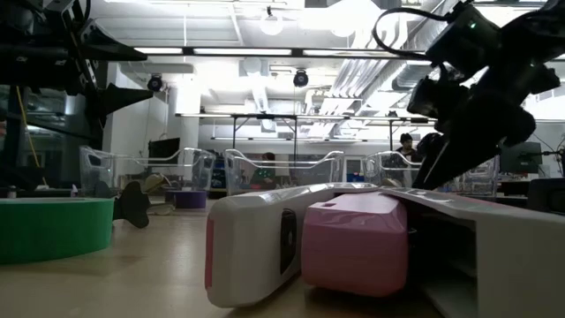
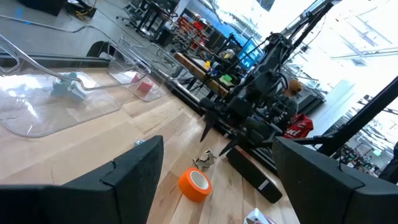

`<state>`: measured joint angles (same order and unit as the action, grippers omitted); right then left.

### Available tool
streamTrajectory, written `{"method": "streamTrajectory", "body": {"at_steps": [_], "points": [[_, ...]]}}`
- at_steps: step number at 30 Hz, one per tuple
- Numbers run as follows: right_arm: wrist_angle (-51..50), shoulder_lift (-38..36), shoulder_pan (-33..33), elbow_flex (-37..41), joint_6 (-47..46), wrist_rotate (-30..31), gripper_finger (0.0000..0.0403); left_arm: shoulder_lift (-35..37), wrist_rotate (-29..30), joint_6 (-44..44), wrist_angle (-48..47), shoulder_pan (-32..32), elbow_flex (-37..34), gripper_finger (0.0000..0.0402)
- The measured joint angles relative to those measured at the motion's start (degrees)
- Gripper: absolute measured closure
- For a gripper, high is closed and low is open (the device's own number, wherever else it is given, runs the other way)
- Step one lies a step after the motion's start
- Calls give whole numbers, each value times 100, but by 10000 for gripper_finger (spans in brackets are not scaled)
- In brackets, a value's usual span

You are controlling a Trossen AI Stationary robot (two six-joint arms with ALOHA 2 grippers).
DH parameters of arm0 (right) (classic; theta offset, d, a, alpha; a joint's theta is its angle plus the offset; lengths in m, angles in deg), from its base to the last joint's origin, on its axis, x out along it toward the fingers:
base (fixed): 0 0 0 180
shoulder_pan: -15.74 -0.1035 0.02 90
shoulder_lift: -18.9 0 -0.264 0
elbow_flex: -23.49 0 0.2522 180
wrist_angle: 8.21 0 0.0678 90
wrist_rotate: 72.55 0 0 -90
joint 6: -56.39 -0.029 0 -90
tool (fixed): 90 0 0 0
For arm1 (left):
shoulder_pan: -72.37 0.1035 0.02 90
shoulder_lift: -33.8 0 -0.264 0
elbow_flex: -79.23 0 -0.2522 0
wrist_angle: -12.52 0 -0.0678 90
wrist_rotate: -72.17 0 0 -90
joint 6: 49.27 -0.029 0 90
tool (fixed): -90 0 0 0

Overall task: Pick and place Stapler, Stapler remover, tape
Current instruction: Put the right gray stapler remover into the middle transparent bin

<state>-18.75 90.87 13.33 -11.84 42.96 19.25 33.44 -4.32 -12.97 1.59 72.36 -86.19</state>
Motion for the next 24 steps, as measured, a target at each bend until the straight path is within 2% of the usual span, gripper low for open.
{"method": "streamTrajectory", "body": {"at_steps": [6, 18, 24], "points": [[712, 447, -2, -2, -37, -155, 135, -2, -2, 1, 0, -1, 0, 105], [1324, 1086, -153, -13, -350, -72, 136, -2, -1, 2, 0, -2, 0, 105], [1386, 1173, -151, -13, -593, 152, 163, -1, 1, 2, 0, -1, 0, 105]]}}
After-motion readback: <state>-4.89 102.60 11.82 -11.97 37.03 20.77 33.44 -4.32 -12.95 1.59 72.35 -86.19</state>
